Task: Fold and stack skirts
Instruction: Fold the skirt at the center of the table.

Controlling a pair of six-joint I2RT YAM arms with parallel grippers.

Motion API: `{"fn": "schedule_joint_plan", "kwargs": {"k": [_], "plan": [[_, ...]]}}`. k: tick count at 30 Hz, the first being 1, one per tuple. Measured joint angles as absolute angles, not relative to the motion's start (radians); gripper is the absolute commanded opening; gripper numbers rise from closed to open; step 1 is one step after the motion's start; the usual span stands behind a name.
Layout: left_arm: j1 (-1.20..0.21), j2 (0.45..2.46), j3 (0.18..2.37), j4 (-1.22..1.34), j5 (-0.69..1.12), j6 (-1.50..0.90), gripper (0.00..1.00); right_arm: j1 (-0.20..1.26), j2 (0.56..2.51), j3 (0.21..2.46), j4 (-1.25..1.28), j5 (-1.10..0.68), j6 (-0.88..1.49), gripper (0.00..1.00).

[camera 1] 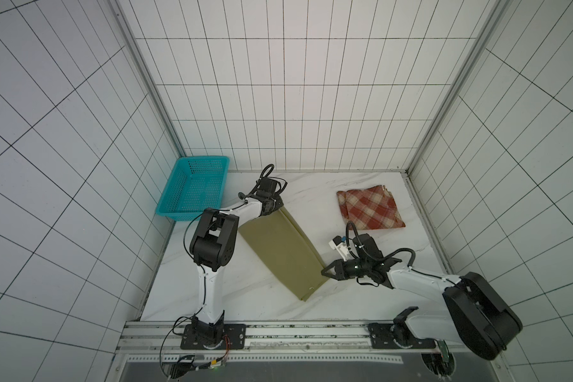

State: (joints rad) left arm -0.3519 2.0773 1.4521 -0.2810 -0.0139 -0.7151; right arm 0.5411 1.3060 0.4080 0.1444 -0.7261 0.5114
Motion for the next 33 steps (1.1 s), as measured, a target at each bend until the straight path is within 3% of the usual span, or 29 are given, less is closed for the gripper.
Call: {"fn": "schedule_joint_plan", "kwargs": {"k": [33], "plan": [[-0.380,2.148,1.511,-0.239,0.017,-0.749,0.00,0.535,1.394,0.408,0.166,-0.707,0.512,0.00]]}}
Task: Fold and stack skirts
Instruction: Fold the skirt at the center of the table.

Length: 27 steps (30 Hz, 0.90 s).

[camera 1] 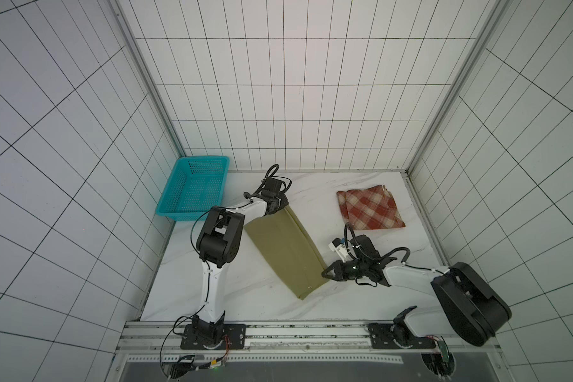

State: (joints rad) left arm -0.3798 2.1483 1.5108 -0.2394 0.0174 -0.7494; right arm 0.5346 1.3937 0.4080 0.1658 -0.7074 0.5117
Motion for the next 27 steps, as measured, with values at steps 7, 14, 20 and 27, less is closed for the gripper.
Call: {"fn": "schedule_joint_plan", "kwargs": {"k": [7,14,20,27], "plan": [[-0.382,2.148,1.513,-0.223,0.030,-0.771,0.00,0.534,1.413,0.405,0.173,-0.706,0.511,0.00],[-0.386,2.148,1.511,-0.182,0.054,-0.813,0.00,0.532,1.419,0.399,0.184,-0.706,0.511,0.00],[-0.387,2.148,1.508,-0.140,0.085,-0.855,0.00,0.528,1.399,0.400,0.165,-0.701,0.505,0.00],[-0.387,2.148,1.508,-0.114,0.101,-0.883,0.00,0.526,1.234,0.426,0.051,-0.683,0.488,0.00]]}}
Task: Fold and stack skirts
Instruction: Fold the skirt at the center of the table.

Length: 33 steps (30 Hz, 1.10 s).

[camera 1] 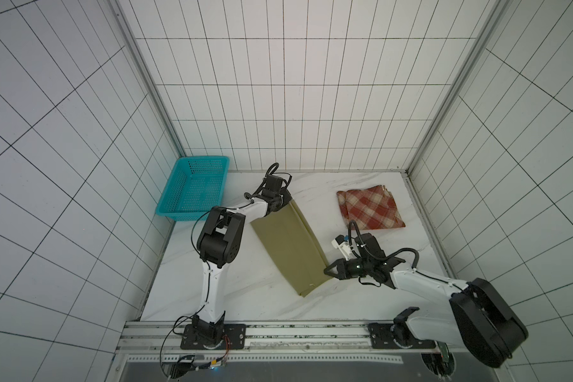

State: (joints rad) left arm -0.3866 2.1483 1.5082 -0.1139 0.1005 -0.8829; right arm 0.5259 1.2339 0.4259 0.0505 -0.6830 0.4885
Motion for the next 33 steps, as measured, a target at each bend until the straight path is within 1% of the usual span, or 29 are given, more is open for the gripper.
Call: {"fn": "schedule_joint_plan", "kwargs": {"k": [5,15,22,30,33], "plan": [[-0.386,2.151,1.510,-0.088,0.105,-0.897,0.00,0.477,1.224,0.430,0.037,-0.710,0.489,0.00],[-0.398,2.231,1.549,-0.055,0.109,-0.921,0.00,0.338,1.331,0.427,0.059,-0.818,0.472,0.00],[-0.414,2.277,1.590,-0.033,0.113,-0.929,0.00,0.294,1.399,0.425,0.074,-0.849,0.449,0.00],[-0.424,2.281,1.601,-0.010,0.126,-0.939,0.00,0.272,1.460,0.406,0.117,-0.850,0.448,0.00],[-0.425,2.281,1.600,0.014,0.138,-0.949,0.17,0.270,1.464,0.405,0.121,-0.850,0.448,0.01]]}}
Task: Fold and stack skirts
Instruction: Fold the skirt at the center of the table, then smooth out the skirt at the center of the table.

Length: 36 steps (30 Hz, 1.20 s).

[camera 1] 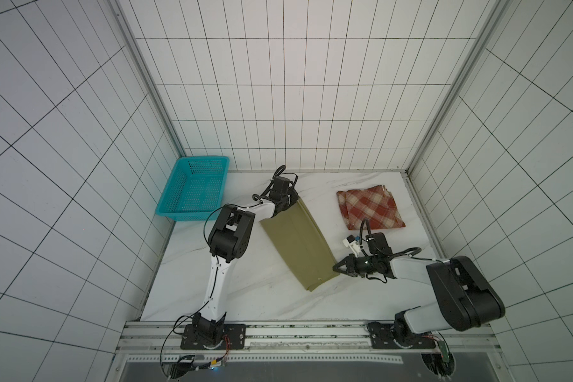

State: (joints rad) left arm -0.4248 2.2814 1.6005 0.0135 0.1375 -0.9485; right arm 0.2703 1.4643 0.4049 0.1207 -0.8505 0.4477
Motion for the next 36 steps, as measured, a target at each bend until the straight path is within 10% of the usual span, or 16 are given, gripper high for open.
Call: {"fn": "schedule_joint_plan", "kwargs": {"k": [5,36], "plan": [[-0.421,2.275,1.553,0.167,0.155,-0.962,0.34,0.266,1.446,0.405,0.109,-0.835,0.444,0.37],[-0.411,1.823,0.883,0.266,0.330,-0.875,0.27,0.411,1.343,0.473,-0.031,-0.603,0.416,0.45]]}}
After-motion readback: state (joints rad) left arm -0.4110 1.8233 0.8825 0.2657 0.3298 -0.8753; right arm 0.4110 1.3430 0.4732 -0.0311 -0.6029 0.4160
